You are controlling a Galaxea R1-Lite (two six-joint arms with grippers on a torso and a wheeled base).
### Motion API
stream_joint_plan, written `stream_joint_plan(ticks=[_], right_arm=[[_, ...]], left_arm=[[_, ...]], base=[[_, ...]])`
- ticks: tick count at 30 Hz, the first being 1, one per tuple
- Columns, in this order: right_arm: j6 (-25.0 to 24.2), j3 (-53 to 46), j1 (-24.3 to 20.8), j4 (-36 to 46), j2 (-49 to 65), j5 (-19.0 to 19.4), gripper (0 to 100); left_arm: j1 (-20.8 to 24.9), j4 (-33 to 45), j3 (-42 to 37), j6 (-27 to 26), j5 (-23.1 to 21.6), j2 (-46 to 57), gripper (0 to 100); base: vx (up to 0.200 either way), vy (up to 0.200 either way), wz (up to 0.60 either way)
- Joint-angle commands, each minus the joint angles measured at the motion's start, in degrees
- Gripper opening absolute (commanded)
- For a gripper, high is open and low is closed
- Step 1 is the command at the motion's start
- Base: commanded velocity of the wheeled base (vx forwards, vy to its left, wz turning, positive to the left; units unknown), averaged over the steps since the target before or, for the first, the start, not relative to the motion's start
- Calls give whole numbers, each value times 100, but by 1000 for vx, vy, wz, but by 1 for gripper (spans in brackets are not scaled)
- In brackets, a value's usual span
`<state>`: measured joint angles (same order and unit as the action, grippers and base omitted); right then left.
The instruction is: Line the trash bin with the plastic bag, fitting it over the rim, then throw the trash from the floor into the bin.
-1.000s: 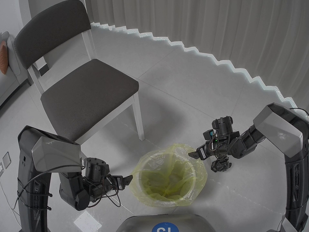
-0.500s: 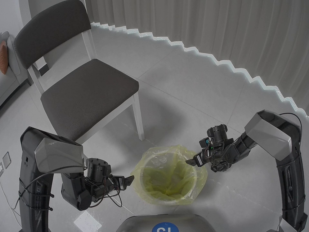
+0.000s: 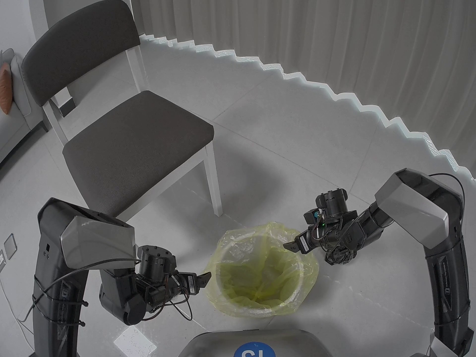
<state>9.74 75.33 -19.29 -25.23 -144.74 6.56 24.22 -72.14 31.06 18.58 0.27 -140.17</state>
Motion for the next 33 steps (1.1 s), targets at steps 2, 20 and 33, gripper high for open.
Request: stream_joint_plan(ticks=[2,20,33], right_arm=[[-16,-159,13,10,403,3,100],[63,-334,329,10,315,-5,100],[327,-27,276,309,-98,-58,100]], left_arm=[[21,-1,14,5,8,-19,100],[21,-283,-171,14,0,-37,100],[4,-291,-65,5,0,-134,100]], base=[[0,0,0],[0,0,0],[0,0,0]])
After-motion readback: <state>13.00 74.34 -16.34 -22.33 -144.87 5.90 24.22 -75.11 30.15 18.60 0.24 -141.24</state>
